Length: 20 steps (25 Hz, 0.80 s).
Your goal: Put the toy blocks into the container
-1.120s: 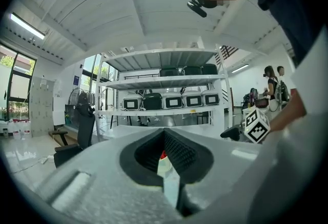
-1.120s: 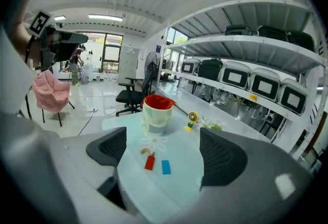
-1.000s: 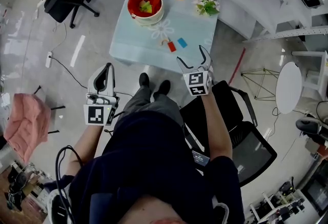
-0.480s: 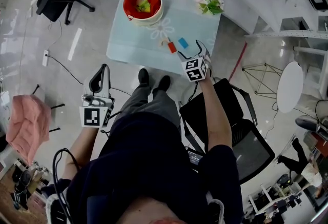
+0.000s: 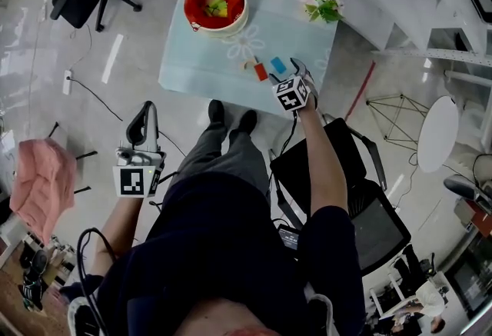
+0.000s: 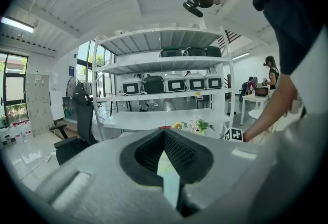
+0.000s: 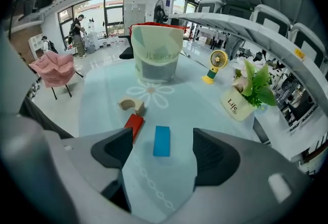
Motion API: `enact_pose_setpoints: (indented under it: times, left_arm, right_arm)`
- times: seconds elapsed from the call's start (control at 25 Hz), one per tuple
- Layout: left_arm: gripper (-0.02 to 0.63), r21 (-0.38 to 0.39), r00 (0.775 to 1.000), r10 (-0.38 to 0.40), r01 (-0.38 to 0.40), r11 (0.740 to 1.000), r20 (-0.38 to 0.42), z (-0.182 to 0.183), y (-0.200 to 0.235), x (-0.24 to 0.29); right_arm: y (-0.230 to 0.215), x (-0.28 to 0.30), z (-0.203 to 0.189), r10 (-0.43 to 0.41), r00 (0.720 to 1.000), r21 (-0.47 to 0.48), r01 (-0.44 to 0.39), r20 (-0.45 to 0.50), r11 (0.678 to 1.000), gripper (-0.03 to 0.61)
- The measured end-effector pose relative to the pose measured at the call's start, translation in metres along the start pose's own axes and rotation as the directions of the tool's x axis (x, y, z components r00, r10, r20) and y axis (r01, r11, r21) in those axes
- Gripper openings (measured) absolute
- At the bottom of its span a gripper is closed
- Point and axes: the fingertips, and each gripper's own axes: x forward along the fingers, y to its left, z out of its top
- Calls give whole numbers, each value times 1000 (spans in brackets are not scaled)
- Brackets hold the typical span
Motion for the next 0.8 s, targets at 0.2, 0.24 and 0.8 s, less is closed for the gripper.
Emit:
enact_pose_setpoints:
  times: [0.2,0.24,0.8]
  left_arm:
    - [4,-7,1000,15,-15,1000,-26,-4,6,1]
    - [3,-10,1000,15,-15,1000,-22,-4,6,2]
    - [4,-22,998,42,-43,999,-43,-13,11,10]
  right_arm:
    - [2,20,-10,33,998,-4,-33,-56,999,335]
    - [1,24,-11,35,997,-4,-36,-64,999,326]
    - [-1,53,-27,92,983,24,-90,-159,996,221]
